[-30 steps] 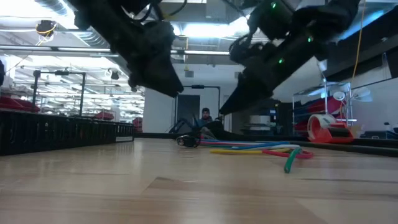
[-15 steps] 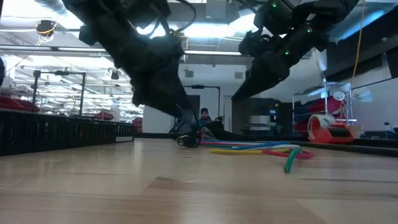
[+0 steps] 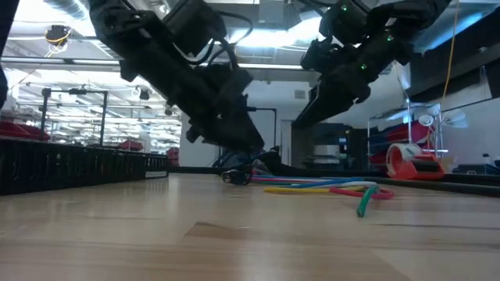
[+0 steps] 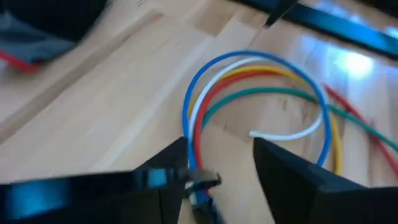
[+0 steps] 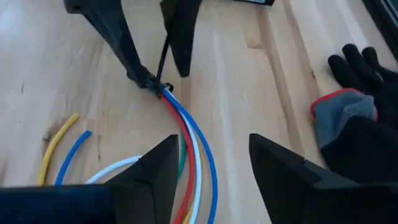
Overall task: Ziptie cables
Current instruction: Wrap the cable wires together using the black zip tie
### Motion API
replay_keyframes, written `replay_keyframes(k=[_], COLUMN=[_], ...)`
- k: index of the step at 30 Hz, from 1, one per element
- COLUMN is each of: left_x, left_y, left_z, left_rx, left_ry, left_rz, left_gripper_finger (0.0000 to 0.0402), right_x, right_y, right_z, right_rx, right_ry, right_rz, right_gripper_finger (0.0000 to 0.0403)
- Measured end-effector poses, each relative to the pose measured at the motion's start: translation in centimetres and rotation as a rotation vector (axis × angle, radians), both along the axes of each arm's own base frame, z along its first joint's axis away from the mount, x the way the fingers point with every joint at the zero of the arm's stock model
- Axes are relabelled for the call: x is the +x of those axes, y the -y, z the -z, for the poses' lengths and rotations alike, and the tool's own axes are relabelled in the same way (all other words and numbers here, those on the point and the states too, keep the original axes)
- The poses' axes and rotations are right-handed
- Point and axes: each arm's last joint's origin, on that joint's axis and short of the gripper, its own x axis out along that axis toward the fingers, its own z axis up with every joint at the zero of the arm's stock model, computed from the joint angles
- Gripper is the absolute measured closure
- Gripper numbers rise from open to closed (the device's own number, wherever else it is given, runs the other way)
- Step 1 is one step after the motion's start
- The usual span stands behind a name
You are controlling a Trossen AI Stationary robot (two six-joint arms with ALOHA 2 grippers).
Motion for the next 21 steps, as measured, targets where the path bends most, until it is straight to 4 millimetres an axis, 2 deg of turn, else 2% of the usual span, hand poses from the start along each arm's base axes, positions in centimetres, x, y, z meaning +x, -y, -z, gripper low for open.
replay_keyframes(k=[2, 5, 6, 9, 15, 17, 21], left_x=[0.0, 0.0, 0.0, -0.1, -0.8, -1.1, -1.4], left_y=[-0.4, -0.8, -0.9, -1.1, -2.4, -3.0, -3.7], left_z=[0.0, 0.1, 0.1, -0.7, -4.7, -5.5, -5.6], left_rx=[0.002, 0.015, 0.031, 0.033, 0.024, -0.013, -0.039], left_ry=[-0.010, -0.032, -0.034, -0.017, 0.114, 0.148, 0.144], left_rz=[0.019, 0.088, 0.109, 0.165, 0.154, 0.112, 0.073], left_gripper_finger=[0.0279, 0.0365, 0.0382, 0.0394, 0.0401, 0.0401, 0.0401], right_x=[-0.1, 0.0, 0.0, 0.2, 2.1, 2.9, 3.8], right_y=[0.0, -0.2, -0.3, -0.7, -2.7, -3.4, -4.5], right_z=[0.1, 0.0, 0.0, 0.0, 1.4, 2.1, 3.2], right_rx=[0.049, 0.132, 0.160, 0.240, 0.197, 0.165, 0.068], right_ry=[-0.006, 0.008, 0.014, 0.023, 0.094, 0.127, 0.194], right_rz=[0.039, 0.030, 0.020, 0.008, 0.023, 0.069, 0.243], right_gripper_finger=[0.0215, 0.0215, 0.0215, 0.0215, 0.0218, 0.0226, 0.0248])
